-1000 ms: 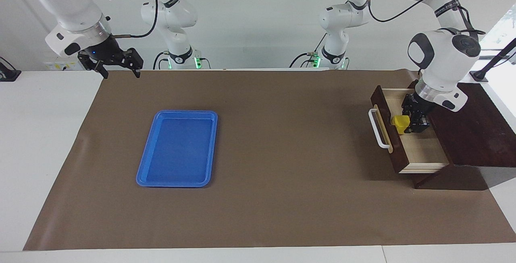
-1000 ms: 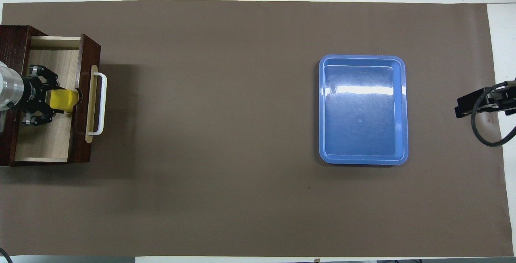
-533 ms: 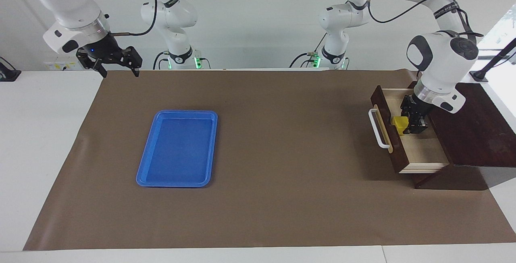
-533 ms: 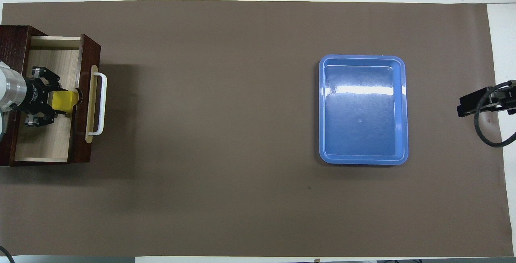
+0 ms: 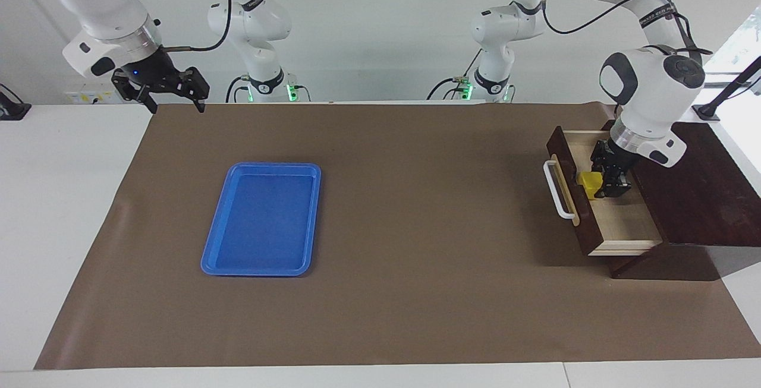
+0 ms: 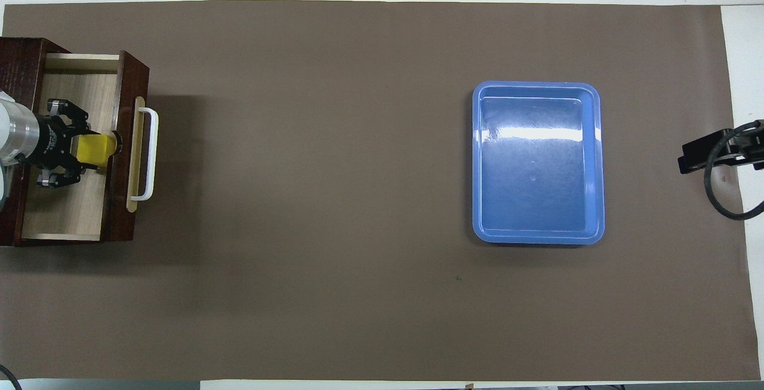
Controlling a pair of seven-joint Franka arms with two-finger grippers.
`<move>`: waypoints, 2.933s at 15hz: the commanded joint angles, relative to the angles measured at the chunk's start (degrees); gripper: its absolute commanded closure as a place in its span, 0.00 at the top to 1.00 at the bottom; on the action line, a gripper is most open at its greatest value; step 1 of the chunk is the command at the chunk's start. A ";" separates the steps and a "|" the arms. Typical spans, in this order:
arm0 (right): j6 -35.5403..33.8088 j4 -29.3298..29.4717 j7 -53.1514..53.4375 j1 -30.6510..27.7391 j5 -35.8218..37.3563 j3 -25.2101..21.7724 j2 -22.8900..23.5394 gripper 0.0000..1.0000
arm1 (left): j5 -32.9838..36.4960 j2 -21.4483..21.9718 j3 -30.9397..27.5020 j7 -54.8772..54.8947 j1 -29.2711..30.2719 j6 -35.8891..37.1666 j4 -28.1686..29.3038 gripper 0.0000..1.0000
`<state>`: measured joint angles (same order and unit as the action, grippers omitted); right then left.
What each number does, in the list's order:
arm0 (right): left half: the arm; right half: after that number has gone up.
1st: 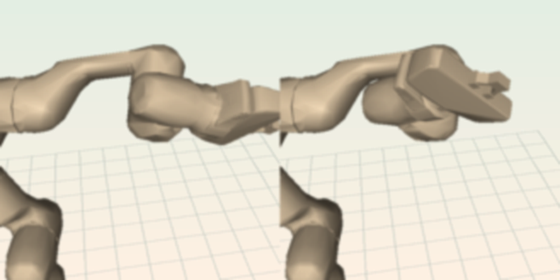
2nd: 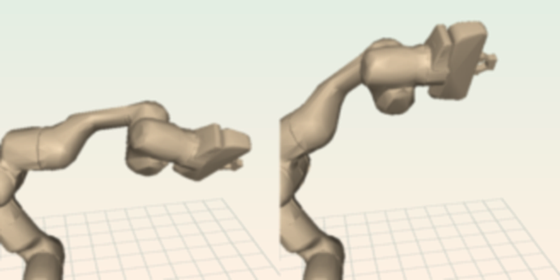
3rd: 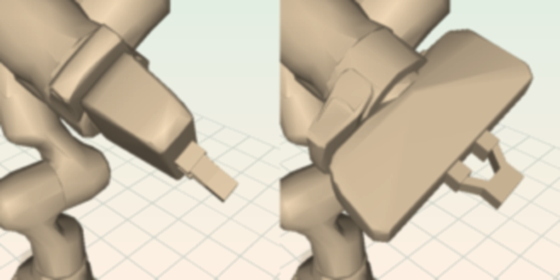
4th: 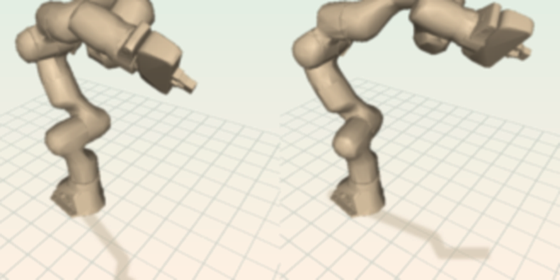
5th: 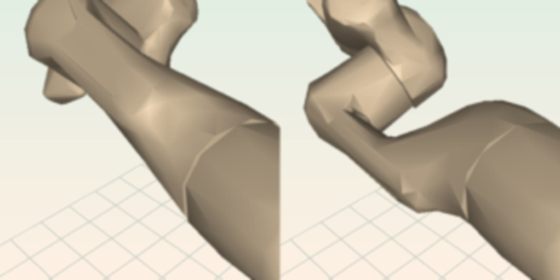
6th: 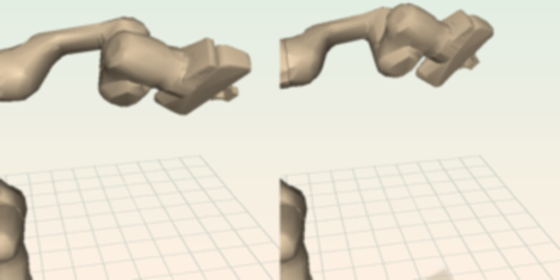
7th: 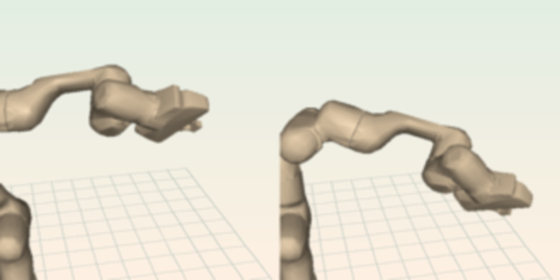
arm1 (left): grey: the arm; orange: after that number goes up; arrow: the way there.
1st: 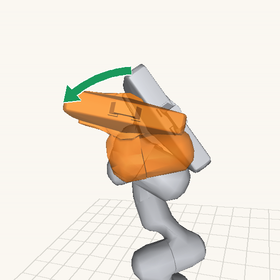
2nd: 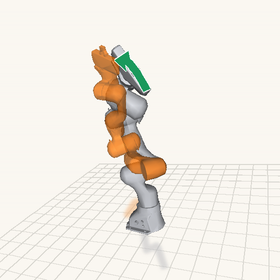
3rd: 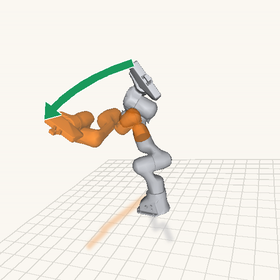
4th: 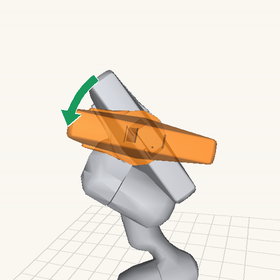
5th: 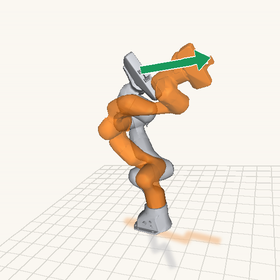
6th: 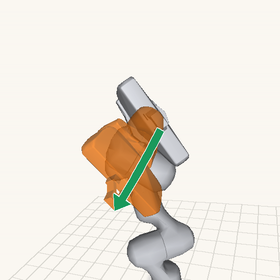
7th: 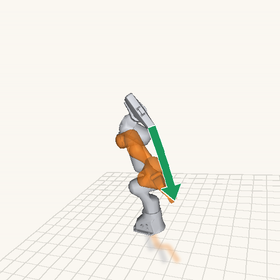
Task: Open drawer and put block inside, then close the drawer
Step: 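Lower the cube into the drawer and open the left gripper, then push the open drawer shut with the left gripper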
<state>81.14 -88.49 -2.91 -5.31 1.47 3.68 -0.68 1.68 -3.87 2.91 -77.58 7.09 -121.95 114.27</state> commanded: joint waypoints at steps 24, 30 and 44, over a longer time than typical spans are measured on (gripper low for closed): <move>0.16 -0.45 -2.10 -0.85 -0.15 0.19 -0.73 1.00 | 0.96 5.18 0.61 2.86 -0.06 16.30 -12.57 1.00; 0.34 -0.45 -2.10 -0.67 -0.15 0.19 -0.73 1.00 | 0.70 6.59 1.04 20.69 -0.59 20.52 -16.54 1.00; 0.51 -0.45 -2.10 -0.76 -0.15 0.19 -0.64 1.00 | -0.36 7.04 2.36 7.66 -9.90 12.10 -6.97 1.00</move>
<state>81.18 -88.49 -3.47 -5.38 1.47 3.65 -0.73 1.00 2.79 5.92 -64.54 -1.06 -106.48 103.85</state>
